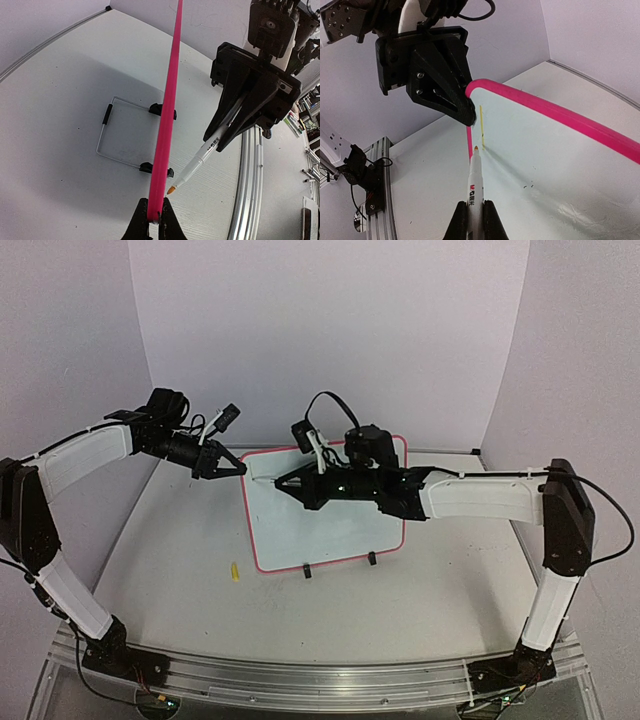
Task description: Write a sentence on the whiteboard
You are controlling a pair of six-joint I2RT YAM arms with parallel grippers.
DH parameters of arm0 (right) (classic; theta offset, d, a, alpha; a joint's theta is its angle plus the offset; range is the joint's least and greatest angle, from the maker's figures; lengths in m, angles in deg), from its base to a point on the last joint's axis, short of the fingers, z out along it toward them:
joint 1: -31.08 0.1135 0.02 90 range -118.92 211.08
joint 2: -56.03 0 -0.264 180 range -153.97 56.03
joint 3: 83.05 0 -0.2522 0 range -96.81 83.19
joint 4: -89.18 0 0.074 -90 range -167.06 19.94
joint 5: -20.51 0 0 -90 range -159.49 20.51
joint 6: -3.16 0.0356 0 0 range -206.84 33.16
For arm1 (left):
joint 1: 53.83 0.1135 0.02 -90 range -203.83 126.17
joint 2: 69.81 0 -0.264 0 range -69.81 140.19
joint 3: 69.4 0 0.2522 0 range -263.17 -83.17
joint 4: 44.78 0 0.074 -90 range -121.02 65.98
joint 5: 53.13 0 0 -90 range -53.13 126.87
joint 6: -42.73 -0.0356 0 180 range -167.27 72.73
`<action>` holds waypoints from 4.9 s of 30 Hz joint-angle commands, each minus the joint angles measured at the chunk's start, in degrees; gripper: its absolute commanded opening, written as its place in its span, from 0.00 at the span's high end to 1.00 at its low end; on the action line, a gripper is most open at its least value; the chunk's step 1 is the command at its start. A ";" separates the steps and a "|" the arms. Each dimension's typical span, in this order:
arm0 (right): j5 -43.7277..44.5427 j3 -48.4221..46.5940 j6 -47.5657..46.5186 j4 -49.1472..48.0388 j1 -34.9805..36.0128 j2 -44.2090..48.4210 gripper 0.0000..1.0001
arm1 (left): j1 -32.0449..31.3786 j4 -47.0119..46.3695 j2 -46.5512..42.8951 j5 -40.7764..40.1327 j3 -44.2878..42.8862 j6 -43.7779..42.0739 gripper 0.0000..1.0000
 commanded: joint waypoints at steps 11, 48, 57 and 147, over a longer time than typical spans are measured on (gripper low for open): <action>3.66 -3.21 -0.67 -2.84 -0.16 0.61 1.00 | -0.48 0.62 -1.95 -0.04 -0.43 -0.99 1.00; 3.72 2.07 -1.41 -4.59 -0.24 7.67 1.00 | -0.57 0.81 -1.78 -0.30 -0.53 -1.16 1.00; 4.68 -1.70 -1.88 -2.75 -0.24 4.15 1.00 | -0.59 0.91 -1.66 -0.33 -0.52 -1.15 1.00; 6.16 4.60 1.71 -6.70 -1.64 5.50 1.00 | -0.84 0.72 -2.21 -0.99 -0.22 -1.14 1.00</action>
